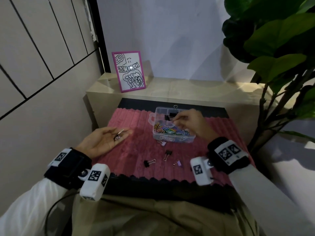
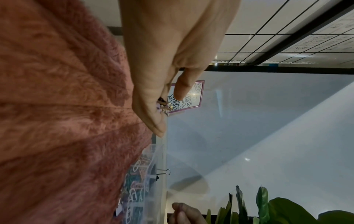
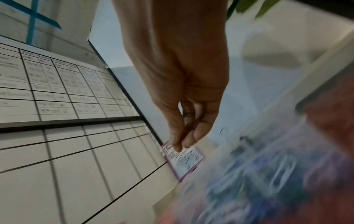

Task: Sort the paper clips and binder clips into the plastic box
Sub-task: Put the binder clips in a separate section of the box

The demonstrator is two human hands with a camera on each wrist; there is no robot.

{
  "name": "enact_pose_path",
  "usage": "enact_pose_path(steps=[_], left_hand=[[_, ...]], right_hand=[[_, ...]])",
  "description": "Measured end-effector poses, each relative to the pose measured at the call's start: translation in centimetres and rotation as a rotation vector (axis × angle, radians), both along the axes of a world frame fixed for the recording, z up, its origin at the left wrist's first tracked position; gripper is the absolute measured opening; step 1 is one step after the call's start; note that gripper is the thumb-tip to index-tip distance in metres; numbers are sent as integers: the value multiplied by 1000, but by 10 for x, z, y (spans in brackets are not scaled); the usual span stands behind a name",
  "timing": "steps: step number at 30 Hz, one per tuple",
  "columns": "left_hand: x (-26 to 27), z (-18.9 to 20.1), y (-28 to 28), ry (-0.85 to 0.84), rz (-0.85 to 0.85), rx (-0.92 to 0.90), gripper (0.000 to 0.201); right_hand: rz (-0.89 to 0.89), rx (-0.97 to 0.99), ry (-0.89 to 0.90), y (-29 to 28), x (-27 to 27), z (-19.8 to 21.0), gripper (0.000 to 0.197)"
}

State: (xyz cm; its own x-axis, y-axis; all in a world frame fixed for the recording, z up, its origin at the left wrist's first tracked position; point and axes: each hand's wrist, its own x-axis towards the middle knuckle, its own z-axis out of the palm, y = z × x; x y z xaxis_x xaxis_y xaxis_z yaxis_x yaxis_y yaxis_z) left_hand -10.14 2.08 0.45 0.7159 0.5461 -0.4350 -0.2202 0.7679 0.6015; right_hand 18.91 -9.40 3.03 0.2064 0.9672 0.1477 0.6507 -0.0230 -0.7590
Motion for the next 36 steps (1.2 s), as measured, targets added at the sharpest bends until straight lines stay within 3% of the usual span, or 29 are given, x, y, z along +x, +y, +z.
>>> enact_pose_path(steps=[4, 7, 9, 12, 14, 17, 21, 25, 27, 32, 36], left_hand=[[16, 3, -1, 18, -23, 45, 83], [20, 15, -3, 47, -29, 117, 42], [22, 28, -3, 31, -43, 144, 33], [34, 46, 7, 93, -15, 167, 6], [51, 54, 18, 171, -109, 243, 30], [88, 66, 23, 266, -254, 350, 40], [139, 73, 30, 377, -464, 668, 38], [175, 71, 38, 807, -691, 1392, 33], [187, 66, 41, 926, -749, 1589, 34], [199, 40, 48, 951, -879, 1605, 45], [175, 37, 57, 800, -749, 1576, 49]], right_hand=[[38, -55, -271, -5, 21, 0, 15], [107, -20, -426, -18, 16, -7, 17], [176, 76, -444, -30, 6, -11, 17], [374, -261, -451, -43, -12, -19, 47], [503, -452, -516, -45, -18, -25, 72], [557, -498, -607, -42, -22, -33, 84], [538, -433, -680, -45, -28, -40, 67], [477, -357, -514, -57, -35, -42, 37], [451, -341, -457, -61, -36, -43, 30], [461, -159, -376, -64, -36, -52, 16], [359, -159, -184, -67, -29, -50, 12]])
